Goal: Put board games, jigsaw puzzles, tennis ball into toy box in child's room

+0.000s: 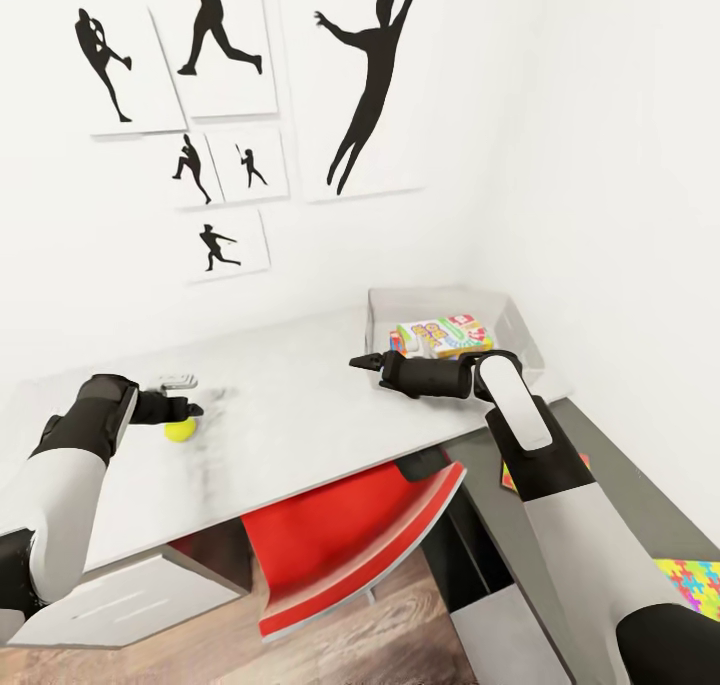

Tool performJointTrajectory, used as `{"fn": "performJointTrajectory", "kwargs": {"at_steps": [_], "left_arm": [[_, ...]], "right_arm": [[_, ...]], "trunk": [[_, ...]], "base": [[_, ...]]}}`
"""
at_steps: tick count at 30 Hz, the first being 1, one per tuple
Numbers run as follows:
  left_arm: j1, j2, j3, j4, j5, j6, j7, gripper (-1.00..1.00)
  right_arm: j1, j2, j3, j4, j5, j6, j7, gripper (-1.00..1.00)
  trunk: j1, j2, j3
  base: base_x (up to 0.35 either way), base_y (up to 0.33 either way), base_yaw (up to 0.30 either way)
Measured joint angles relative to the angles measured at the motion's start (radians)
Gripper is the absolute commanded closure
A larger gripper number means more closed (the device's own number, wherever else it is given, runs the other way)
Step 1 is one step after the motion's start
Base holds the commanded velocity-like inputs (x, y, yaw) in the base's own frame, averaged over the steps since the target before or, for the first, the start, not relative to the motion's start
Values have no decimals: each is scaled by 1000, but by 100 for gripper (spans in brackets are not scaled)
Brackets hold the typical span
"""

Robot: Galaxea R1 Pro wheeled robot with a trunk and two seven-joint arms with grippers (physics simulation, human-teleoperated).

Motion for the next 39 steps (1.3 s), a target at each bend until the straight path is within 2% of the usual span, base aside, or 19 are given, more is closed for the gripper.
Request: {"fn": "performJointTrajectory", "kwargs": {"at_steps": [7,17,39], "left_arm": [[0,1,1,0,0,-37,4,-100],[0,0,2,0,0,-49,7,-100],[0,0,2,0,0,-50,7,-100]], "right_arm": [[0,1,0,0,0,0,0,-100],[0,0,1,0,0,0,0,-100],[0,-1,-1,-2,0,0,0,-100]], "trunk": [[0,0,-11],[0,0,-25],[0,0,-28]], "base": [[0,0,0],[0,0,0],[0,0,0]]}}
